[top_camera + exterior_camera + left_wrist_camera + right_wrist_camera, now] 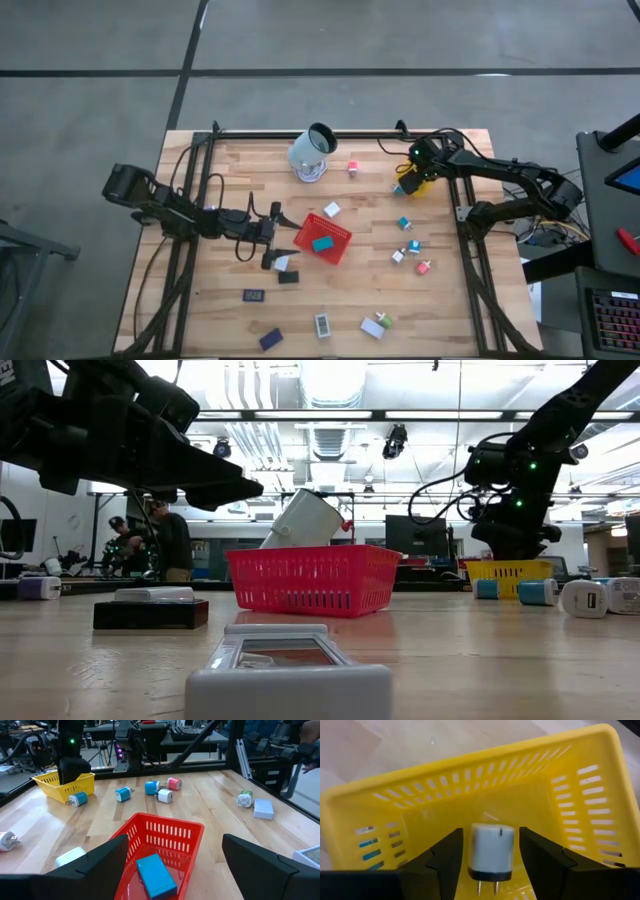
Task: Pick & Place Office items
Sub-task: Put the middle blue charger adapter into the yellow basket
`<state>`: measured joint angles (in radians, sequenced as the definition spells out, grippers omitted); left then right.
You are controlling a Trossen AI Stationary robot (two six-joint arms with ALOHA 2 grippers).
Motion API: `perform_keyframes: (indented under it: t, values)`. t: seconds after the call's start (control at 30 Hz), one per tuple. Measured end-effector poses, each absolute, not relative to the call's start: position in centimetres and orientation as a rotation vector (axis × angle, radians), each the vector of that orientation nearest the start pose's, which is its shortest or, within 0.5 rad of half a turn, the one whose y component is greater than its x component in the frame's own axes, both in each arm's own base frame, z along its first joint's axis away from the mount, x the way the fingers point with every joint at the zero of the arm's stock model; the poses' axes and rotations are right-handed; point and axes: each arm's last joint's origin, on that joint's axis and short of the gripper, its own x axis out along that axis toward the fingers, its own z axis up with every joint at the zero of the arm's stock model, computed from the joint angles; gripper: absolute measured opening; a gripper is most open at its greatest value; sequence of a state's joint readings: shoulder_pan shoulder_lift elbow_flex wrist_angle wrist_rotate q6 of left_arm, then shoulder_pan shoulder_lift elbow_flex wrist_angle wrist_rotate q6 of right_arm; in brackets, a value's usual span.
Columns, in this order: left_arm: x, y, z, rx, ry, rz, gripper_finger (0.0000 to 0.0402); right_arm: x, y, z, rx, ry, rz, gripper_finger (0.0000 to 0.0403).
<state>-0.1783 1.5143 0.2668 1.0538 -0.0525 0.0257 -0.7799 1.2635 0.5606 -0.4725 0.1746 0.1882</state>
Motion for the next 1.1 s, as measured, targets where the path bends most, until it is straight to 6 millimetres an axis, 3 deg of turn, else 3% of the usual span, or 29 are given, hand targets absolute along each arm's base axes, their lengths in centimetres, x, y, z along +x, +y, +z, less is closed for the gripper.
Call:
perform_keyframes:
  t: [0.27, 0.73, 1.1]
  values:
    - [23.1, -4.0, 13.5, 0.048, 0.191, -0.128, 0.0328, 14.2, -14.8, 15.8, 0.498, 1.05, -0.96, 0.0166]
    - [23.1, -4.0, 13.5, 0.048, 0.191, -0.128, 0.0328, 13.6, -14.0, 18.0, 0.469, 0.946, -0.956, 0.0168]
    - [23.1, -4.0, 13.5, 0.048, 0.191, -0.128, 0.0328, 13.5, -11.8, 19.6, 0.555, 0.878, -0.728, 0.0169]
